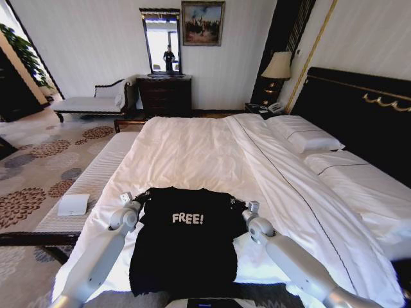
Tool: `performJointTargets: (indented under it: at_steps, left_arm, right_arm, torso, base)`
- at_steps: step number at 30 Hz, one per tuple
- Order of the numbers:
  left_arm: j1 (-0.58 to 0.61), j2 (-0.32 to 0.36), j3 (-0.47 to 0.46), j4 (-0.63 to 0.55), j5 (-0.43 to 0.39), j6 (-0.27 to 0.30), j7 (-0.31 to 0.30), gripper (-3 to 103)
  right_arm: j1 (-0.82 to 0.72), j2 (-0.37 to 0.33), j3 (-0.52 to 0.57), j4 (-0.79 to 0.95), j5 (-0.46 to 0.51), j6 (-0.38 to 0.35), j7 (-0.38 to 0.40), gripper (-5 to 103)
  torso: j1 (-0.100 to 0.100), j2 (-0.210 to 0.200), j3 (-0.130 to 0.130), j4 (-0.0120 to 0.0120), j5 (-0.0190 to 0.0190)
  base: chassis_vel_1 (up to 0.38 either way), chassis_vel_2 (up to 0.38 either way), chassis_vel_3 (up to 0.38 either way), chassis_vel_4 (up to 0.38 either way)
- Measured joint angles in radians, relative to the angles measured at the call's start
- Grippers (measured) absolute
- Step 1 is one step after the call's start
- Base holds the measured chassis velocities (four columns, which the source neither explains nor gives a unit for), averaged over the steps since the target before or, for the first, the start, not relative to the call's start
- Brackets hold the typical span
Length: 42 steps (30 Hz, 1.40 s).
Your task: Fold the clothes on the bed.
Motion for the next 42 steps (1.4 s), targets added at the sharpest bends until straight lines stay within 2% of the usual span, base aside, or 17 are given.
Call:
performJointTargets:
  at_steps: [5,8,18,21,24,25,29,31,34,35,37,38,39,42]
  left_arm:
    - [-0.002,-0.038,-0.007,0.041,0.014,-0.034,0.036,0]
    - [0.000,-0.062,-0.020,0.071,0.016,-0.066,0.077,0]
    - [-0.003,-0.115,-0.036,0.154,0.059,-0.089,0.088,0]
    - [-0.006,-0.125,-0.041,0.167,0.062,-0.089,0.085,-2]
    - [-0.007,-0.133,-0.049,0.168,0.060,-0.087,0.065,12]
    - [-0.007,-0.133,-0.049,0.168,0.060,-0.087,0.065,12]
    - [0.019,-0.136,-0.084,0.097,0.040,-0.068,0.013,33]
    - [0.028,-0.136,-0.093,0.074,0.036,-0.066,0.004,33]
    - [0.090,-0.124,-0.154,-0.061,0.003,-0.056,-0.036,50]
    - [0.090,-0.124,-0.154,-0.061,0.003,-0.056,-0.036,50]
    - [0.153,-0.114,-0.200,-0.147,-0.003,-0.045,-0.061,61]
    - [0.201,-0.111,-0.231,-0.202,0.001,-0.036,-0.069,61]
    - [0.201,-0.111,-0.231,-0.202,0.001,-0.036,-0.069,61]
    - [0.376,-0.127,-0.331,-0.359,0.013,-0.010,-0.084,77]
  right_arm:
    - [0.005,0.030,0.013,-0.042,-0.035,0.063,-0.023,0]
    - [0.012,0.051,0.021,-0.071,-0.057,0.107,-0.070,0]
    - [0.055,0.105,-0.007,-0.186,-0.148,0.130,-0.084,0]
    - [0.066,0.115,-0.015,-0.212,-0.172,0.140,-0.082,0]
    - [0.076,0.128,-0.019,-0.226,-0.180,0.150,-0.071,-3]
    - [0.076,0.128,-0.019,-0.226,-0.180,0.150,-0.071,-3]
    - [0.059,0.111,0.022,-0.166,-0.173,0.162,-0.062,18]
    - [0.045,0.098,0.035,-0.138,-0.165,0.162,-0.062,18]
    - [-0.032,0.028,0.087,0.012,-0.069,0.148,-0.056,35]
    - [-0.032,0.028,0.087,0.012,-0.069,0.148,-0.056,35]
    - [-0.095,-0.007,0.124,0.121,0.038,0.113,-0.034,46]
    - [-0.133,-0.020,0.150,0.182,0.100,0.087,-0.011,51]
    - [-0.133,-0.020,0.150,0.182,0.100,0.087,-0.011,51]
    - [-0.253,-0.033,0.234,0.327,0.224,0.000,0.087,62]
  torso:
    - [0.000,0.000,0.000,0.0001,-0.0001]
    - [0.000,0.000,0.000,0.0000,-0.0001]
    - [0.000,0.000,0.000,0.0000,-0.0001]
    - [0.000,0.000,0.000,-0.0001,-0.0001]
    - [0.000,0.000,0.000,0.0000,0.0000]
    - [0.000,0.000,0.000,0.0000,0.0000]
    - [0.000,0.000,0.000,0.0002,-0.0001]
    - [0.000,0.000,0.000,0.0002,-0.0001]
    - [0.000,0.000,0.000,-0.0003,-0.0001]
    - [0.000,0.000,0.000,-0.0003,-0.0001]
    - [0.000,0.000,0.000,-0.0004,-0.0001]
    - [0.000,0.000,0.000,-0.0004,0.0000]
    - [0.000,0.000,0.000,-0.0004,0.0000]
    - [0.000,0.000,0.000,0.0003,-0.0001]
  base:
    - [0.000,0.000,0.000,0.000]
    - [0.000,0.000,0.000,0.000]
    - [0.000,0.000,0.000,0.000]
    - [0.000,0.000,0.000,0.000]
    - [0.000,0.000,0.000,0.000]
    - [0.000,0.000,0.000,0.000]
    - [0.000,0.000,0.000,0.000]
    - [0.000,0.000,0.000,0.000]
    - [0.000,0.000,0.000,0.000]
    - [0.000,0.000,0.000,0.000]
    - [0.000,0.000,0.000,0.000]
    - [0.000,0.000,0.000,0.000]
    - [0.000,0.000,0.000,0.000]
    - [0.000,0.000,0.000,0.000]
